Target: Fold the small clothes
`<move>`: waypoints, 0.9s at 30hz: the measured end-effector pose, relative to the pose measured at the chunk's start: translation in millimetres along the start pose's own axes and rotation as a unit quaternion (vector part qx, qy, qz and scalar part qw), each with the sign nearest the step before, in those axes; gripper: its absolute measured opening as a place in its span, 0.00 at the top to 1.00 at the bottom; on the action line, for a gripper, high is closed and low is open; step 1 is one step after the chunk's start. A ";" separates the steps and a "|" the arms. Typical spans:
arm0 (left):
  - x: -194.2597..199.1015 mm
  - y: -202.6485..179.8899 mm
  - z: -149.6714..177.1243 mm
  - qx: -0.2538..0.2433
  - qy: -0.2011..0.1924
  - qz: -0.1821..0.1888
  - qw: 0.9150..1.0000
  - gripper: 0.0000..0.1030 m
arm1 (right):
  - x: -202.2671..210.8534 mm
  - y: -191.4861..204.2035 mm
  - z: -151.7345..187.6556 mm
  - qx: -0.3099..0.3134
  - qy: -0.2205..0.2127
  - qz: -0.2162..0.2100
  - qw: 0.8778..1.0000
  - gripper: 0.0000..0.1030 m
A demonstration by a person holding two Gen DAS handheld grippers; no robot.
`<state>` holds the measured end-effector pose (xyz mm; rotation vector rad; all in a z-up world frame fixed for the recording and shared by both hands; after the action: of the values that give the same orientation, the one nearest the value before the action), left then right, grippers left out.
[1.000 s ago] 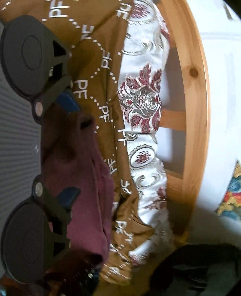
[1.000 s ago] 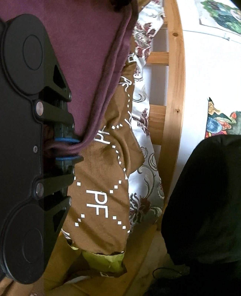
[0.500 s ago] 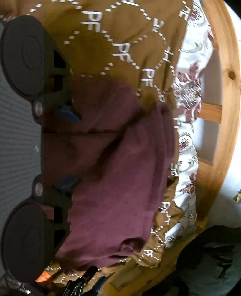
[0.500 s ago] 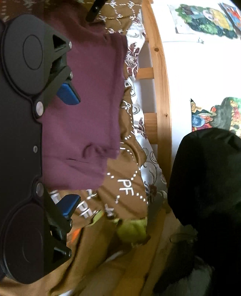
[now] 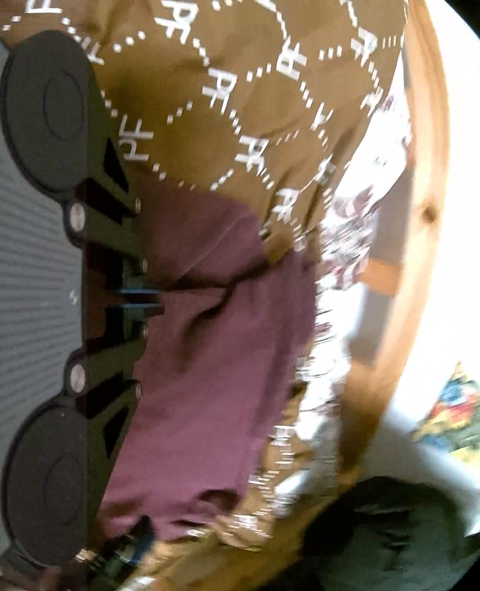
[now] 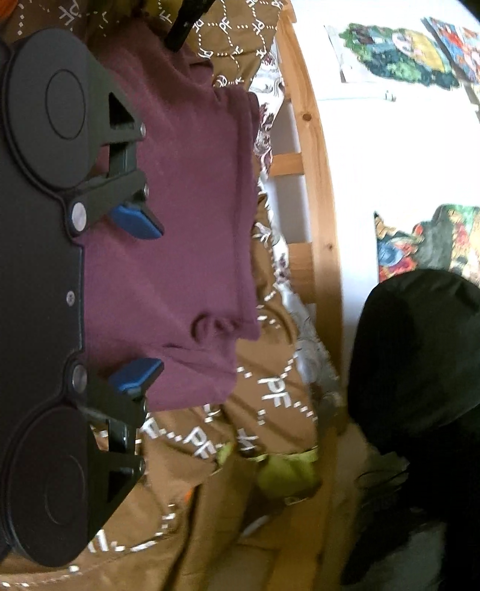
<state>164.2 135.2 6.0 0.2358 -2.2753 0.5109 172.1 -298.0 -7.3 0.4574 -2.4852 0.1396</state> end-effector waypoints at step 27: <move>10.8 11.9 40.2 0.013 0.003 -0.059 0.998 0.97 | 20.5 -8.7 -3.7 -0.048 0.034 0.037 0.998 0.95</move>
<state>126.6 128.6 -14.3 0.3783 -2.2340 0.4780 161.6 -311.3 7.6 0.3153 -2.4299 0.0633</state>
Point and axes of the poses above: each gripper's, at about its wrist camera, not at the fingertips, and x roughly against the way its jaws point, y to its left, z to its underside, the point moved 2 cm from there along -x, roughly the way its jaws point, and after that the axes turned 5 degrees about -z, right-handed, at the moved point
